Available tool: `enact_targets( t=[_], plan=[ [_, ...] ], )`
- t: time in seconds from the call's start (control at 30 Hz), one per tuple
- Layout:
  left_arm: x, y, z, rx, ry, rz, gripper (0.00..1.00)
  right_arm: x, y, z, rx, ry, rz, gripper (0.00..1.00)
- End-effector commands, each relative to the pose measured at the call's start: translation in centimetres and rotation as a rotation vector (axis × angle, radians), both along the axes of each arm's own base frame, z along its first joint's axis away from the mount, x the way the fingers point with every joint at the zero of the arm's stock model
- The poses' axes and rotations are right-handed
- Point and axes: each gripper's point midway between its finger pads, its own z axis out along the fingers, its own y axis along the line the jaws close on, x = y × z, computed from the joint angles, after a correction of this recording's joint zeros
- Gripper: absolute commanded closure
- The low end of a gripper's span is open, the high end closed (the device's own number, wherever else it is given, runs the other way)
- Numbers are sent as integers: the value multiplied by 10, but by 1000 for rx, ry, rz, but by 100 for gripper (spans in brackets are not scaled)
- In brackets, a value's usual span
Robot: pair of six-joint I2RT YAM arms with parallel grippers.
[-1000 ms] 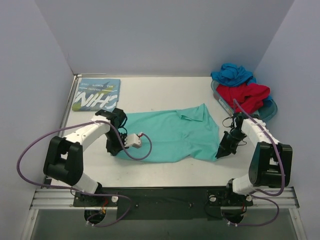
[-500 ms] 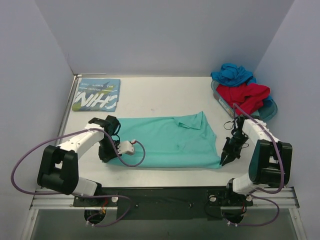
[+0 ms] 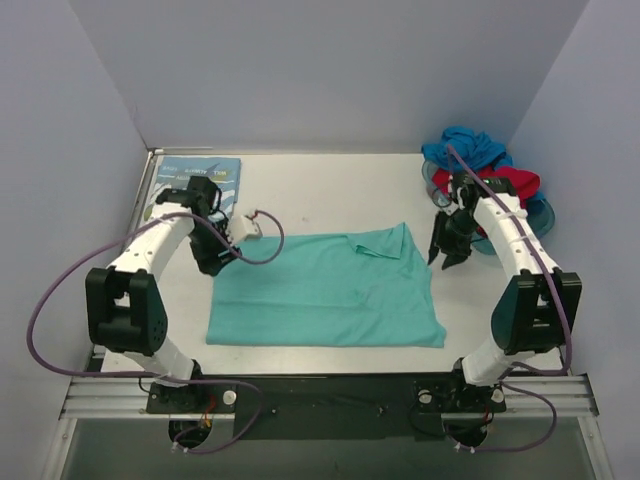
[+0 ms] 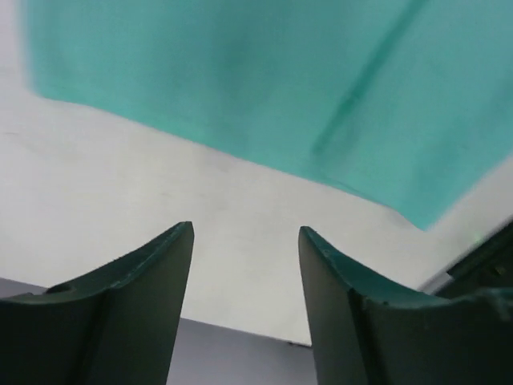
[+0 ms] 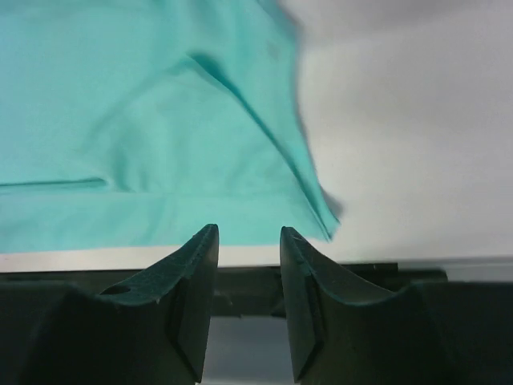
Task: Fold and stack the t-shirts
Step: Grap the side of the flattened tshirt furthest away from the robot with both arms
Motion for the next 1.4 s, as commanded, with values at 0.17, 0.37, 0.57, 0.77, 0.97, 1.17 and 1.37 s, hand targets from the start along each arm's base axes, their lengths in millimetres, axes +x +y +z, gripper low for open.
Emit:
enact_targets(
  t=[0.17,0.37,0.57,0.77,0.97,1.17,1.37],
  plan=[
    [138,-7,5,-143,-135,320,56,115,58,-14,34,-121,92,73],
    [157,10,-27,-80,-129,214,50,141,75,-45,69,-87,94,73],
    [165,8,-48,-103,-83,169,39,146,71,-69,33,-50,71,70],
    [167,7,-63,-102,-36,159,37,148,82,-84,77,-24,69,71],
    [153,3,-71,-122,60,109,37,151,87,-84,114,-33,84,100],
    [150,-1,-69,-145,79,93,100,151,100,-56,198,-81,94,100],
    [143,-15,-22,-231,19,84,100,122,114,-2,351,-98,95,100]
  ],
)
